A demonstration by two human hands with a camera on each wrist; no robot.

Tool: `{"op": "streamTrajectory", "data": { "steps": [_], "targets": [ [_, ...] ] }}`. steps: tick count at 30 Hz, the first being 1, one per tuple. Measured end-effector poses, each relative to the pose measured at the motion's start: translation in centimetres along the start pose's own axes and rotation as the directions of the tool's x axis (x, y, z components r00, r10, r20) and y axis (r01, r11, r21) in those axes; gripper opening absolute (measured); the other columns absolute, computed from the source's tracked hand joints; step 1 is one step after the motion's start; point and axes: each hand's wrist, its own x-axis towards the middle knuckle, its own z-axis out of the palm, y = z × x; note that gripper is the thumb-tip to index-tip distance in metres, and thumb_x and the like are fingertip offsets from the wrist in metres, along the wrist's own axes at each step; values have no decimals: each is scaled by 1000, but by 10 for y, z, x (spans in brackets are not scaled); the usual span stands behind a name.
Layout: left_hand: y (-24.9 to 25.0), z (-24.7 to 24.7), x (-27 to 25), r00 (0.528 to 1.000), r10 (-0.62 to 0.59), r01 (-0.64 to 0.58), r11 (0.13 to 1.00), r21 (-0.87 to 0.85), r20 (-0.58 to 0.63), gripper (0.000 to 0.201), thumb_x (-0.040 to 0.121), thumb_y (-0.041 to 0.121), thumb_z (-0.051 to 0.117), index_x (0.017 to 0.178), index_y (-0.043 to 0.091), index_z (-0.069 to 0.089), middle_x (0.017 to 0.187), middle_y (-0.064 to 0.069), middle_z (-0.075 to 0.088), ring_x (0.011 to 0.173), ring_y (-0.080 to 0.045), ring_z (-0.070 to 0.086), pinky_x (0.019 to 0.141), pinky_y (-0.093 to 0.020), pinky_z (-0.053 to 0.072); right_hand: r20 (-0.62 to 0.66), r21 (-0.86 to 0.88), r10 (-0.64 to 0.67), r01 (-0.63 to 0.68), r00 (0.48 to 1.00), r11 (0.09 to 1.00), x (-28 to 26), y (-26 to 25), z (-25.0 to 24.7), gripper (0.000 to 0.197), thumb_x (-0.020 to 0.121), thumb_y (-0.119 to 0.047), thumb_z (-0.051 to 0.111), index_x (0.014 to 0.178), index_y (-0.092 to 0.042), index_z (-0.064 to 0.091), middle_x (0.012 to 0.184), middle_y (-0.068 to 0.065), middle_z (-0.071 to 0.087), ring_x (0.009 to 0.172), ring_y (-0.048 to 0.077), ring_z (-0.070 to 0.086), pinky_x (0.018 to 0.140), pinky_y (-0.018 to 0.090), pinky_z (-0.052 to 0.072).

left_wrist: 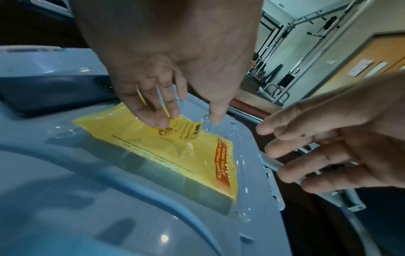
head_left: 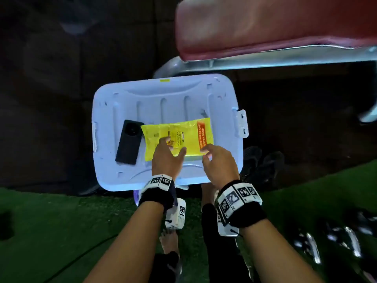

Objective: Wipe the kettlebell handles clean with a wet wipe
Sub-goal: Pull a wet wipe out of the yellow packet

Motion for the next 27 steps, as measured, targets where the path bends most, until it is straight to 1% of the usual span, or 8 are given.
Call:
{"op": "streamTrajectory", "data": {
  "steps": [4, 7, 10, 14, 17, 20, 23, 27],
  "targets": [
    [5, 18, 37, 988, -121, 135, 978, 156, -98, 82, 78, 58, 78, 142, 23, 42, 134, -5, 53, 118, -27, 58, 91, -44, 52, 48, -85, -20, 24, 999, 996, 55, 9, 12, 27, 94, -16, 55, 116, -25, 68, 108, 2, 71, 99, 23, 66, 79, 33, 50],
    [0, 27, 59, 989, -105, 127, 958, 256, -99, 48, 89, 54, 67, 123, 21, 61, 125, -7, 56, 113, -29, 59, 85, -41, 51, 63, -63, -17, 21, 998, 998, 84, 14, 22, 27, 93, -14, 55, 114, -25, 68, 104, 2, 71, 95, 24, 65, 77, 32, 50],
    [-10, 26, 72, 991, -51, 62, 994, 86, -126, 32, 103, 39, 54, 97, 11, 67, 101, -11, 64, 97, -34, 61, 77, -39, 43, 87, -38, -18, 21, 996, 999, 102, 11, 31, 24, 92, -13, 60, 109, -26, 70, 100, 0, 69, 91, 22, 64, 74, 30, 47],
    [-27, 13, 74, 984, -80, 58, 989, -137, -161, 27, 105, 35, 52, 91, 12, 55, 86, -8, 61, 83, -32, 57, 69, -36, 38, 88, 33, -42, 40, 995, 999, 117, 0, 47, 13, 91, -20, 69, 100, -27, 76, 95, 2, 69, 95, 22, 63, 82, 35, 50],
    [-36, 8, 69, 986, -136, 112, 968, -224, -93, 29, 105, 38, 52, 89, 15, 48, 72, 5, 53, 74, -28, 51, 66, -35, 39, 123, -42, -67, 72, 990, 996, 126, -10, 63, 16, 92, -36, 68, 103, -31, 78, 96, 1, 65, 96, 21, 61, 74, 31, 43],
    [-40, 5, 67, 987, -150, 131, 962, -239, -60, 29, 105, 38, 52, 88, 16, 45, 67, 9, 49, 66, -23, 46, 62, -34, 32, 112, -91, -45, 56, 993, 994, 129, -20, 73, 25, 86, -56, 67, 98, -38, 79, 94, -4, 64, 91, 16, 60, 70, 27, 34],
    [-44, 1, 70, 990, -134, 120, 966, -229, -46, 29, 105, 38, 51, 89, 15, 44, 65, 7, 47, 61, -18, 46, 60, -35, 29, 72, -100, -21, 28, 997, 995, 131, -28, 82, 25, 82, -53, 72, 88, -29, 79, 96, -4, 73, 92, 21, 68, 70, 29, 43],
    [-45, -1, 72, 989, -144, 133, 964, -230, -34, 28, 105, 37, 51, 91, 14, 46, 67, 3, 50, 67, -27, 49, 60, -35, 32, 81, -122, -52, 62, 995, 991, 132, -30, 88, 21, 86, -46, 72, 89, -26, 79, 96, 1, 70, 91, 24, 66, 76, 34, 49]
  ]
}}
